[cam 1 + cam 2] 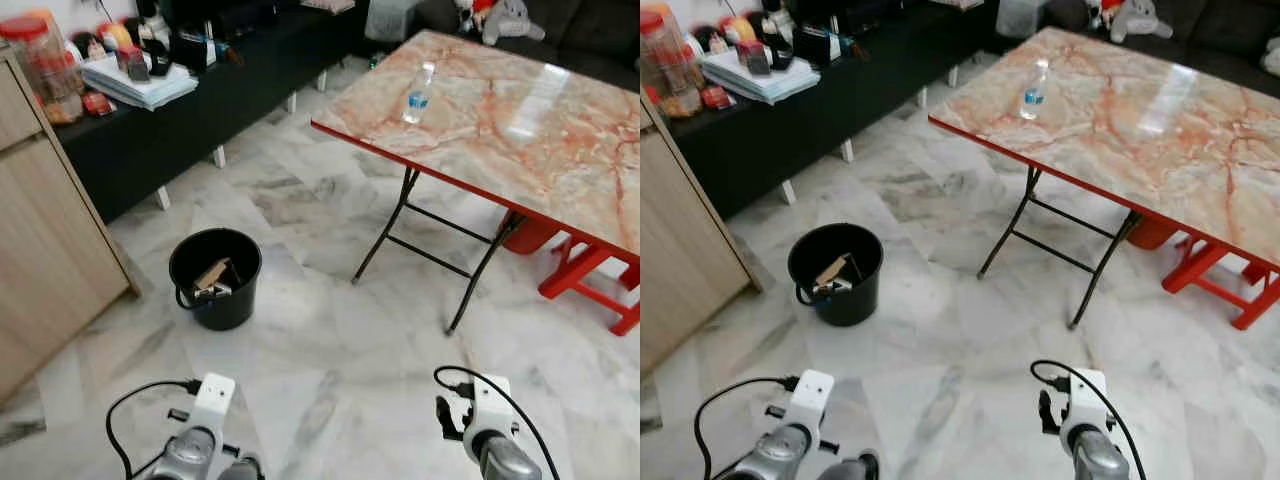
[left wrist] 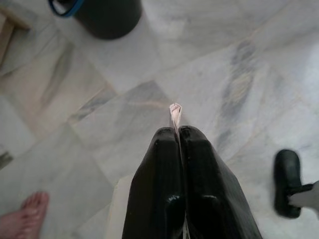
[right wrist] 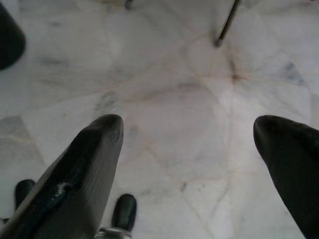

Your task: Picking trash to rubbish bin

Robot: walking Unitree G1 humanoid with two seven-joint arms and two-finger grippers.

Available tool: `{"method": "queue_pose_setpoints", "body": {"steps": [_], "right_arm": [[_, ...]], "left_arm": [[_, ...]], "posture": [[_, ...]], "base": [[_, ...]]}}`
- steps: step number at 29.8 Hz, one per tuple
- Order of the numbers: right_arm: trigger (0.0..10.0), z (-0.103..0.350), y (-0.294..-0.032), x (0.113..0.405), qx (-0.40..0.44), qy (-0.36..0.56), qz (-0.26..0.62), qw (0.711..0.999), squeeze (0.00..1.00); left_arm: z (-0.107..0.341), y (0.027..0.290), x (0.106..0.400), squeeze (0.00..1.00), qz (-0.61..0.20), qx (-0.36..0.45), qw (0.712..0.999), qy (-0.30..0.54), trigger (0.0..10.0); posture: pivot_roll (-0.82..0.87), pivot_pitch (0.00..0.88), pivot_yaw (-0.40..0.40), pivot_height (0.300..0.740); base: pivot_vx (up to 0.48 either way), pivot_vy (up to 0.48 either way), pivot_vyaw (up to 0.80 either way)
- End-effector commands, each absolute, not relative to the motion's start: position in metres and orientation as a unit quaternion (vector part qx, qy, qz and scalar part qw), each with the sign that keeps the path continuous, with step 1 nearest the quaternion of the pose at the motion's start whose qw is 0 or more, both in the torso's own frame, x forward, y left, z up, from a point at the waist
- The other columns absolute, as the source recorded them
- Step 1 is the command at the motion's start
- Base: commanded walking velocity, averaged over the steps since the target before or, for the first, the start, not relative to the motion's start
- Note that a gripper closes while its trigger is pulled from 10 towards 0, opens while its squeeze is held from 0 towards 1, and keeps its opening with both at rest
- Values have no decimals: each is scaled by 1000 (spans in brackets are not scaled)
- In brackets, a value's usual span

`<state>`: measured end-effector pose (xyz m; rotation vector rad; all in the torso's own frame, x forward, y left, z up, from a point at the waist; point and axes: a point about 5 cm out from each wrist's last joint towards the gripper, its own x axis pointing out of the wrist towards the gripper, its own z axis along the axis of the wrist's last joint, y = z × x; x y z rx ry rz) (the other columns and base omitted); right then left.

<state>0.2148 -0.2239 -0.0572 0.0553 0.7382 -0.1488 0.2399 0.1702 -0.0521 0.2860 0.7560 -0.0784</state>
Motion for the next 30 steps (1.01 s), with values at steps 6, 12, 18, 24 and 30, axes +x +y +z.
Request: {"method": "queue_pose_setpoints", "body": {"steps": [6,12,18,24,30], "right_arm": [[10000,-57,-226,213,30,359,-75,930,0],[10000,-56,-227,215,42,352,-80,932,0],[10000,-56,-224,216,36,353,-71,932,0],[10000,-55,-226,216,40,352,-74,932,0],[10000,-55,-225,217,40,352,-72,933,0]], "left_arm": [[-54,176,237,0,-27,142,916,374,10000],[-53,180,237,0,-18,142,916,374,10000],[-51,181,241,0,-16,145,919,367,10000],[-50,185,241,0,-8,144,919,366,10000],[-49,184,242,0,-5,143,920,365,10000]], "posture": [[96,57,-142,740],[96,66,-139,740],[105,84,-150,740],[109,96,-154,740],[107,106,-159,740]], "base": [[426,0,773],[427,0,96],[426,0,533],[425,0,265],[425,0,680]]}}
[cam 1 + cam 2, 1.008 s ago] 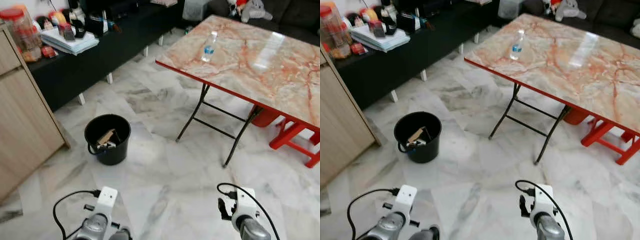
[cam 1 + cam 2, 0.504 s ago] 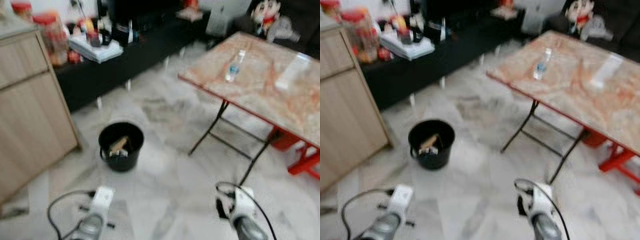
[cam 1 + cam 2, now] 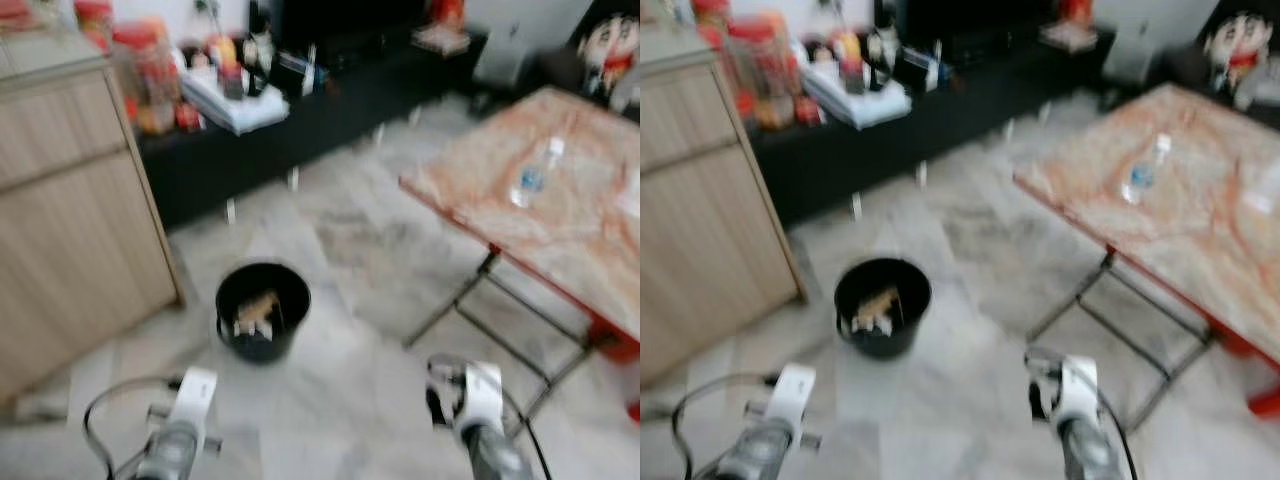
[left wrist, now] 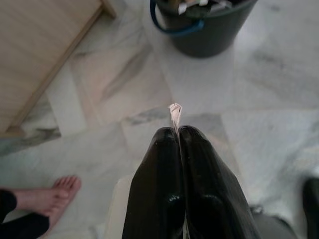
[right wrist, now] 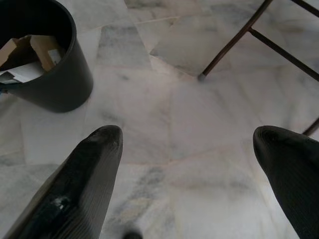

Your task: Picking trash to rubbish bin

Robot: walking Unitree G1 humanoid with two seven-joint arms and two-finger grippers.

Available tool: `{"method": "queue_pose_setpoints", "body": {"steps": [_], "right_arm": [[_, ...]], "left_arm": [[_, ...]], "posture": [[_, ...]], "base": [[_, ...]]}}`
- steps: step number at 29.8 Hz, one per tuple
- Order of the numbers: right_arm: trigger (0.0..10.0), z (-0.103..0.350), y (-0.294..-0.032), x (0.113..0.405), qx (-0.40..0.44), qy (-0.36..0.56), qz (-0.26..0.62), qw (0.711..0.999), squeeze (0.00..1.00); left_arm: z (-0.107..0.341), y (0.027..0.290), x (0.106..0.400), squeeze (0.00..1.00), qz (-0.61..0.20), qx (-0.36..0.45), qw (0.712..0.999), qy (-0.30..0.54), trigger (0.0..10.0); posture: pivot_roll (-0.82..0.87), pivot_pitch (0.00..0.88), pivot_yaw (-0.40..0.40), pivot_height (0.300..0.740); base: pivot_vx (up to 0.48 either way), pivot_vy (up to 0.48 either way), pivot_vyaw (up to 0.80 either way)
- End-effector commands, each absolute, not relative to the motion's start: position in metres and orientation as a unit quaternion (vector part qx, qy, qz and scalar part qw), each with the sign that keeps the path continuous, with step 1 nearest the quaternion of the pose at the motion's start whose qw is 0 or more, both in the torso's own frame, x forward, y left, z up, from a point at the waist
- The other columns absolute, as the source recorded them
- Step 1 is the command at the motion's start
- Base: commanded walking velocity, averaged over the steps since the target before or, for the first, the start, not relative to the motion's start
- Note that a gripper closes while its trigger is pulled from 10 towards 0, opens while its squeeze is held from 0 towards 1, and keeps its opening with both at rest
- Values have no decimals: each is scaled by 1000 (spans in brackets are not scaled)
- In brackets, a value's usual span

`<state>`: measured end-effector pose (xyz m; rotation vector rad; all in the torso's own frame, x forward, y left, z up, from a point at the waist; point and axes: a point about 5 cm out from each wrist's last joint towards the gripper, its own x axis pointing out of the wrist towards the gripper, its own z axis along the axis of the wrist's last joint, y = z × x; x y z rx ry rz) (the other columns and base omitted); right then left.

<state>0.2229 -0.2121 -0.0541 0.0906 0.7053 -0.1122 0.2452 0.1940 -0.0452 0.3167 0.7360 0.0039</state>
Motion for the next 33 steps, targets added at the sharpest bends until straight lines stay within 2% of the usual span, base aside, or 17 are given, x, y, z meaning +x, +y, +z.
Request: {"method": "queue_pose_setpoints", "body": {"steps": [1,4,18,24,33], "right_arm": [[10000,-56,-225,216,39,355,-70,931,0],[10000,-56,-226,216,38,355,-69,932,0],[10000,-53,-229,219,40,347,-78,934,0],[10000,-54,-229,218,34,350,-77,933,0],[10000,-54,-229,217,43,347,-79,933,0]], "left_arm": [[-49,184,242,0,-5,144,920,365,10000],[-49,184,242,0,-5,143,920,365,10000],[-49,185,242,0,2,142,920,364,10000],[-49,185,242,0,2,141,921,364,10000],[-49,185,242,0,4,142,921,363,10000]], "posture": [[107,106,-160,740],[107,108,-162,740],[108,111,-163,740],[108,118,-166,740],[109,113,-164,740]], "base": [[420,0,800],[419,0,800],[412,0,0],[405,0,618],[402,0,0]]}}
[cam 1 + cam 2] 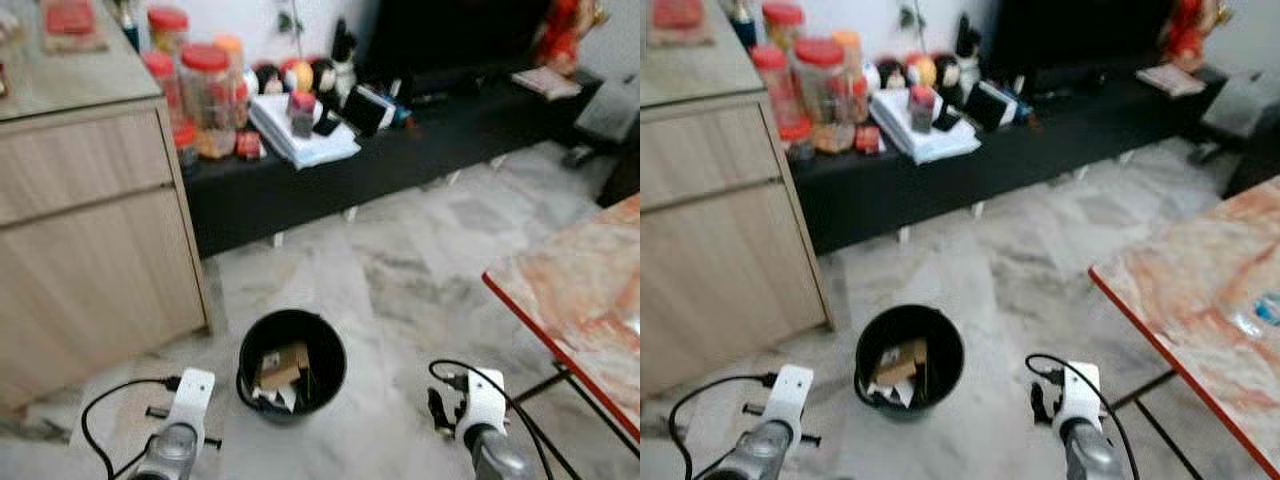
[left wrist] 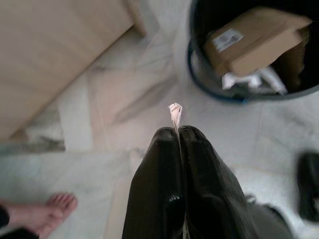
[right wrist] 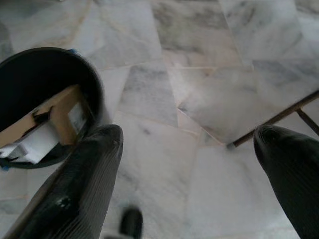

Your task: Picking trash to rubbish bin

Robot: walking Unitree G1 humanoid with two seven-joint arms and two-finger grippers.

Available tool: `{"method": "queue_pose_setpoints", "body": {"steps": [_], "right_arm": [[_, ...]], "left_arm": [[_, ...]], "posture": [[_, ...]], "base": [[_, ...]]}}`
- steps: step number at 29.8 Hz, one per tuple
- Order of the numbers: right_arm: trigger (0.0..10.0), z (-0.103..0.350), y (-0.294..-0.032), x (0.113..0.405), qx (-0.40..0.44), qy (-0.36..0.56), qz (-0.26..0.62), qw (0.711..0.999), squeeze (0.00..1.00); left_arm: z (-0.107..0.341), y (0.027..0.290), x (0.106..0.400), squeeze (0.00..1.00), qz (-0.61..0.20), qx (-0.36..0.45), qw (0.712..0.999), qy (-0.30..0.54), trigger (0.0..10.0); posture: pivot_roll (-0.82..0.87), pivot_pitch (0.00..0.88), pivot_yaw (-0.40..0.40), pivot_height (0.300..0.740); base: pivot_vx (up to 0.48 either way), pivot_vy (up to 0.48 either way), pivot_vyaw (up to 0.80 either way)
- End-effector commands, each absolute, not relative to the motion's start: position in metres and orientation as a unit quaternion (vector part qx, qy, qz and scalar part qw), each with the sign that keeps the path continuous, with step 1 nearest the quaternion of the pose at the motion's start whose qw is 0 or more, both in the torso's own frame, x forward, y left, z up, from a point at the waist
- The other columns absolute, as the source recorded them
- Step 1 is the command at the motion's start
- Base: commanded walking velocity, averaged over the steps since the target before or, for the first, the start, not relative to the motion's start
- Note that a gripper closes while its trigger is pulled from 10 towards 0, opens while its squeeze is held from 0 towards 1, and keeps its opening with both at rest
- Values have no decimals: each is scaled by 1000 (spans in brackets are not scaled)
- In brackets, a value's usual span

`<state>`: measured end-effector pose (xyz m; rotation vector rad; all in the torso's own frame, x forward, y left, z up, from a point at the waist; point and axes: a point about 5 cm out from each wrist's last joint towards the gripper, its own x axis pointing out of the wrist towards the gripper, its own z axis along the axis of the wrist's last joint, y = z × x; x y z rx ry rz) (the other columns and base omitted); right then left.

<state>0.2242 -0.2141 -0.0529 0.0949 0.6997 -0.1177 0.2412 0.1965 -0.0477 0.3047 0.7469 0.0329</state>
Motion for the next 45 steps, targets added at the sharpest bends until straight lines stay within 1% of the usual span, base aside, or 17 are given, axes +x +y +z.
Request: {"method": "queue_pose_setpoints", "body": {"steps": [1,5,7,11,12,13,15,16,18,20,24,26,27,29,34,40,45], "right_arm": [[10000,-54,-229,217,44,347,-79,933,0],[10000,-53,-229,219,38,346,-74,935,0],[10000,-47,-232,225,1,339,-57,939,0],[10000,-45,-234,228,-9,333,-51,942,0],[10000,-34,-243,236,-17,303,-45,952,0],[10000,-34,-243,236,-17,303,-45,952,0],[10000,-22,-246,248,1,269,-24,963,0],[10000,-20,-243,252,10,264,-10,964,0],[10000,-15,-233,260,-11,261,30,965,0],[10000,-12,-224,265,-11,254,59,965,0],[10000,-4,-199,279,-7,249,109,962,0],[10000,-2,-190,282,-6,247,130,960,0],[10000,1,-181,285,-9,246,152,957,0],[10000,3,-177,286,-7,246,161,956,0],[10000,11,-150,285,10,264,203,943,0],[10000,19,-136,281,12,268,220,938,0],[10000,25,-133,274,16,269,226,936,0]], "left_arm": [[-49,185,242,0,3,141,921,362,10000],[-49,184,242,0,2,141,922,362,10000],[-48,183,243,0,1,143,922,359,10000],[-48,183,244,0,1,143,923,358,10000],[-47,184,244,0,0,148,923,355,10000],[-47,184,244,0,0,148,923,355,10000],[-45,183,247,0,-2,153,926,345,10000],[-44,182,249,0,-3,151,927,343,10000],[-41,179,253,0,-5,148,931,334,10000],[-39,177,256,0,-7,146,933,329,10000],[-30,170,268,0,-12,151,941,304,10000],[-28,167,270,0,-14,151,942,300,10000],[-26,165,273,0,-16,150,943,297,10000],[-25,164,274,0,-17,150,943,295,10000],[-23,154,278,0,-38,161,942,292,10000],[-22,145,280,0,-60,171,939,291,10000],[-18,140,284,0,-73,175,941,279,10000]], "posture": [[109,113,-164,740],[112,109,-163,740],[112,105,-163,740],[112,105,-163,740],[99,101,-162,740],[99,101,-162,740],[99,101,-162,740],[87,102,-161,740],[82,106,-162,740],[82,106,-162,740],[82,120,-165,740],[83,124,-167,740],[81,130,-168,740],[81,130,-168,740],[56,141,-179,740],[38,156,-191,740],[23,168,-198,740]], "base": [[398,0,0],[396,0,0],[398,0,0],[398,0,0],[386,0,0],[386,0,0],[334,0,0],[0,0,0],[0,0,0],[0,0,0],[0,0,0],[0,0,0],[0,0,0],[0,0,0],[0,0,0],[0,0,0],[0,0,0]]}}
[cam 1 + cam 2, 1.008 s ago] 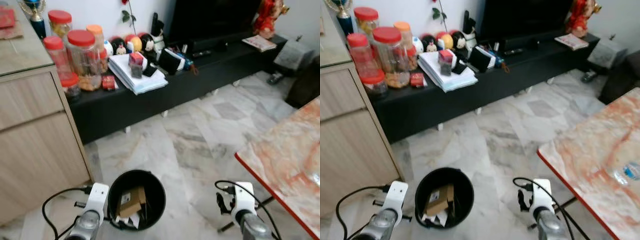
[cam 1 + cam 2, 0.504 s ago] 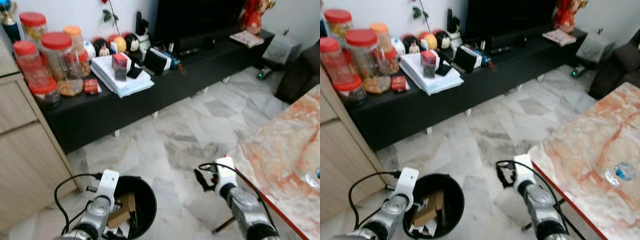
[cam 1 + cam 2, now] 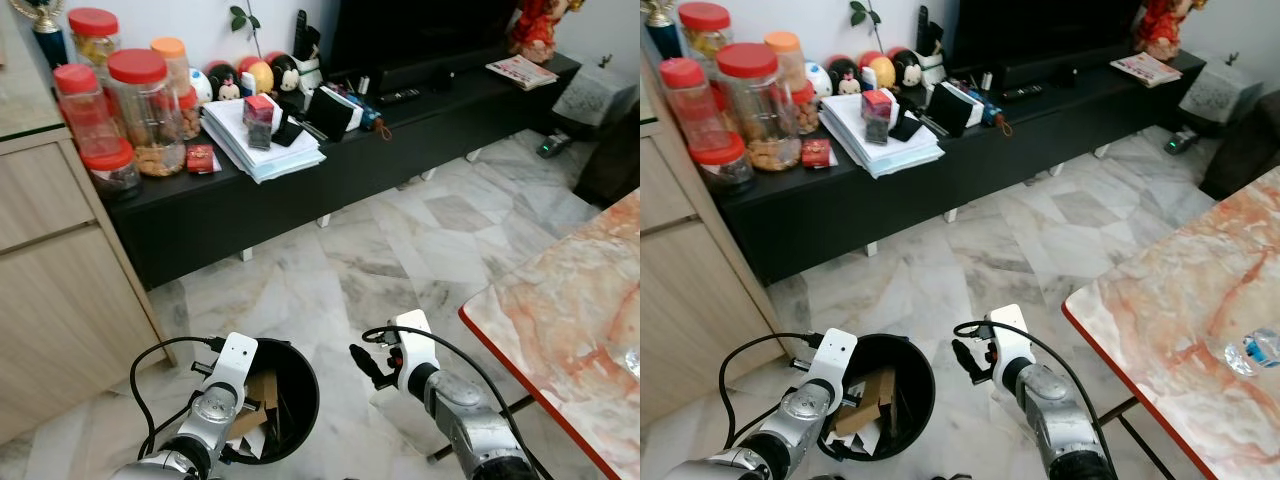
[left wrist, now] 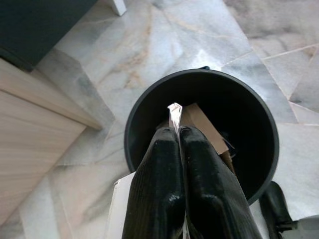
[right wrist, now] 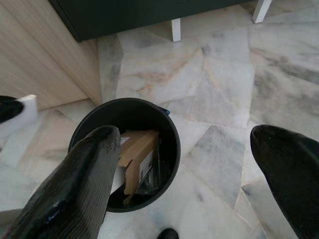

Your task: Picking trash to rubbish bin

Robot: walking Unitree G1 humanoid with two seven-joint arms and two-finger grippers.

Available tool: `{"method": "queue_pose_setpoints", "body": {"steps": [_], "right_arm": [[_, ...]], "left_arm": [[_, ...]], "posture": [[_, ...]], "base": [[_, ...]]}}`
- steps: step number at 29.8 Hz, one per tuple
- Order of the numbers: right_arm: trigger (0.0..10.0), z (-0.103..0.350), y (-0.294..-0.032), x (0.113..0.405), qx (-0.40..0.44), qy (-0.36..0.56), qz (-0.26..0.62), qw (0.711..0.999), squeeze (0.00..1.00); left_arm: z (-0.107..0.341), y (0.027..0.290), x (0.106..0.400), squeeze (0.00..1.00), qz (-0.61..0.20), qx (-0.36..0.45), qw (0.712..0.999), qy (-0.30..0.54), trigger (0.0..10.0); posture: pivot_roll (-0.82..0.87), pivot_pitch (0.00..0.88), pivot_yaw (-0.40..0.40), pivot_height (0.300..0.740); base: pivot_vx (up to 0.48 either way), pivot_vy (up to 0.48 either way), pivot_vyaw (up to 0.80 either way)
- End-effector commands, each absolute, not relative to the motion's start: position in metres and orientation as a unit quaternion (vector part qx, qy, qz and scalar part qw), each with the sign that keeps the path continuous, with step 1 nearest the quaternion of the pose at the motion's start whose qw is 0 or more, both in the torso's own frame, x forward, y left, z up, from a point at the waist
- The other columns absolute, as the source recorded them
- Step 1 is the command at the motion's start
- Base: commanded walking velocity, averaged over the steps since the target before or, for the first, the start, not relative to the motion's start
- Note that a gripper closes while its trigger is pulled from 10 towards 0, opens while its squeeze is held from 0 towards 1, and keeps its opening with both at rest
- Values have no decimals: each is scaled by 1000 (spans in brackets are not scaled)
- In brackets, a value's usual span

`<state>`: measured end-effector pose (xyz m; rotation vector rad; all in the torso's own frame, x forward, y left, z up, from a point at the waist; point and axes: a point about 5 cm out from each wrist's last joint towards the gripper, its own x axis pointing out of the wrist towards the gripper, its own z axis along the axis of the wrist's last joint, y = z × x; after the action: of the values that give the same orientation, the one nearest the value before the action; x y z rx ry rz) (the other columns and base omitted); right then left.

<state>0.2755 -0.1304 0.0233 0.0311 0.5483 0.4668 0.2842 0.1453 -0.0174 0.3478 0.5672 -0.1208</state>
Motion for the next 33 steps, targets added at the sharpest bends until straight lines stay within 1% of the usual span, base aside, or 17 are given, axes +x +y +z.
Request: {"method": "queue_pose_setpoints", "body": {"steps": [1,5,9,14,24,25,33], "right_arm": [[10000,27,-132,272,17,271,227,935,0],[10000,31,-130,265,17,277,232,932,0],[10000,39,-125,258,16,279,240,930,0],[10000,44,-123,252,20,282,236,930,0],[10000,54,-115,245,21,284,249,926,0],[10000,54,-116,245,21,284,249,926,0],[10000,57,-116,244,19,288,247,925,0]], "left_arm": [[-16,138,286,0,-76,178,943,272,10000],[-11,135,291,0,-81,180,946,257,10000],[-3,136,298,0,-72,200,948,237,10000],[3,130,304,0,-75,184,955,221,10000],[8,121,308,0,-84,179,958,206,10000],[8,121,308,980,-83,181,958,206,10000],[9,124,309,1000,-77,180,959,205,10000]], "posture": [[17,173,-200,740],[7,186,-208,740],[-8,204,-217,740],[-26,226,-230,740],[-38,234,-239,740],[-38,234,-239,740],[-39,235,-239,740]], "base": [[0,0,0],[0,0,0],[0,0,0],[0,0,0],[0,0,0],[0,0,0],[0,0,0]]}}
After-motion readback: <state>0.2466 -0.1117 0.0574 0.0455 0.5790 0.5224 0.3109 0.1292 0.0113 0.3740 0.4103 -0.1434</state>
